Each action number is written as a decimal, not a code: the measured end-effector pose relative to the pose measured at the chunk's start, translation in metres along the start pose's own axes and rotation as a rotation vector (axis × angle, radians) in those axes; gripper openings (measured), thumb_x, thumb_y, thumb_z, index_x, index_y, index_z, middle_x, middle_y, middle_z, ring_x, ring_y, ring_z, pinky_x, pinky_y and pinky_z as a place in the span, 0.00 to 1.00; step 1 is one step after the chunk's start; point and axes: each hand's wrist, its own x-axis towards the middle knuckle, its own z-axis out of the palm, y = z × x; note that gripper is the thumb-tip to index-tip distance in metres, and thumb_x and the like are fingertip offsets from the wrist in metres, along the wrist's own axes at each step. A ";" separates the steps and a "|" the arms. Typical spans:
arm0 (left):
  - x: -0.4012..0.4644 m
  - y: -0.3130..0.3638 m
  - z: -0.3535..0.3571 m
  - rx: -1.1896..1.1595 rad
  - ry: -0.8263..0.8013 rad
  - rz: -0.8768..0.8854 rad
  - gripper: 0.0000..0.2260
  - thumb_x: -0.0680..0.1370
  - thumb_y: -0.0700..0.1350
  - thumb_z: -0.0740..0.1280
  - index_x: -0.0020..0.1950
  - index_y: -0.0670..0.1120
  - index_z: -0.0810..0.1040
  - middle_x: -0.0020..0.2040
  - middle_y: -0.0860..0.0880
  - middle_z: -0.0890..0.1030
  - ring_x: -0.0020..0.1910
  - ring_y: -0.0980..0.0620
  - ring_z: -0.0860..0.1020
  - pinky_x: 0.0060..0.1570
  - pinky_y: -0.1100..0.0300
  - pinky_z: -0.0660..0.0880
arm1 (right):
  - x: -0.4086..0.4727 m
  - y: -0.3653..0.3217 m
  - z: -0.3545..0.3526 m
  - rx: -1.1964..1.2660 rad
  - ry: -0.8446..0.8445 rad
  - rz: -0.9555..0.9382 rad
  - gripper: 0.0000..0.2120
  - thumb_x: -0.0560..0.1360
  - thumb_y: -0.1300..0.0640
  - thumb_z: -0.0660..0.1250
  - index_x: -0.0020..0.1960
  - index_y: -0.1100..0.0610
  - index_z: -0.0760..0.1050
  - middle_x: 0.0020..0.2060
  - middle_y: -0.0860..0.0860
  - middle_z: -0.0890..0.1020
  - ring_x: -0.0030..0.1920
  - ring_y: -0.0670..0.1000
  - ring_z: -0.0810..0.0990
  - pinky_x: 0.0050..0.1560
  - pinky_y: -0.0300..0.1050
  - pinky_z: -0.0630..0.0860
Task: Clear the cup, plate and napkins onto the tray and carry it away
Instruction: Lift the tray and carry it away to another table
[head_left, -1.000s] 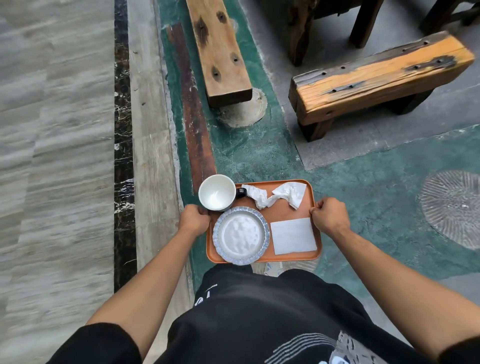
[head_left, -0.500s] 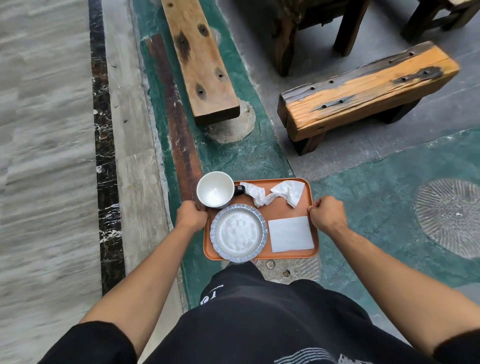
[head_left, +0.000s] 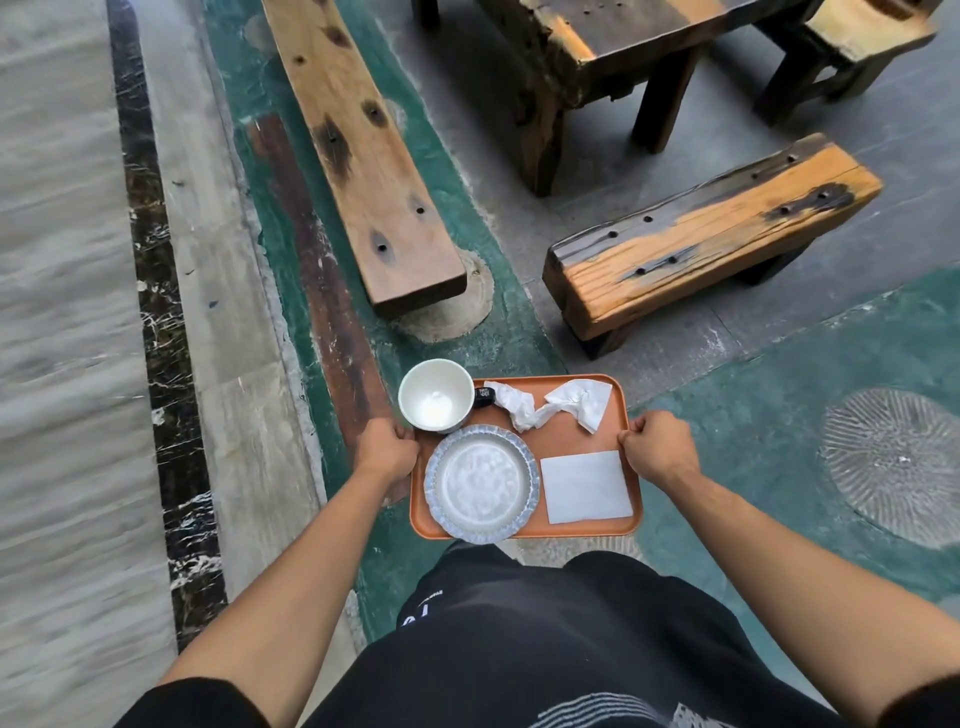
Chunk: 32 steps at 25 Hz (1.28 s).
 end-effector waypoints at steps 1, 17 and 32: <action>0.008 0.004 -0.004 -0.001 -0.010 0.004 0.07 0.73 0.38 0.68 0.37 0.36 0.80 0.33 0.43 0.78 0.35 0.44 0.75 0.36 0.55 0.72 | 0.005 -0.007 0.000 -0.002 0.001 0.007 0.13 0.77 0.60 0.68 0.36 0.65 0.79 0.33 0.59 0.83 0.34 0.54 0.78 0.33 0.43 0.71; 0.136 0.094 -0.052 0.011 0.003 -0.018 0.09 0.71 0.35 0.69 0.32 0.44 0.75 0.32 0.44 0.78 0.34 0.44 0.76 0.38 0.51 0.78 | 0.127 -0.116 -0.010 -0.049 0.039 -0.001 0.11 0.76 0.57 0.69 0.36 0.60 0.81 0.33 0.55 0.83 0.36 0.56 0.81 0.38 0.49 0.80; 0.257 0.241 -0.057 0.025 0.082 -0.044 0.14 0.74 0.36 0.66 0.28 0.46 0.71 0.29 0.45 0.74 0.31 0.46 0.70 0.30 0.57 0.66 | 0.302 -0.212 -0.087 -0.046 0.012 -0.078 0.10 0.74 0.58 0.70 0.35 0.60 0.79 0.35 0.58 0.83 0.38 0.58 0.81 0.41 0.52 0.82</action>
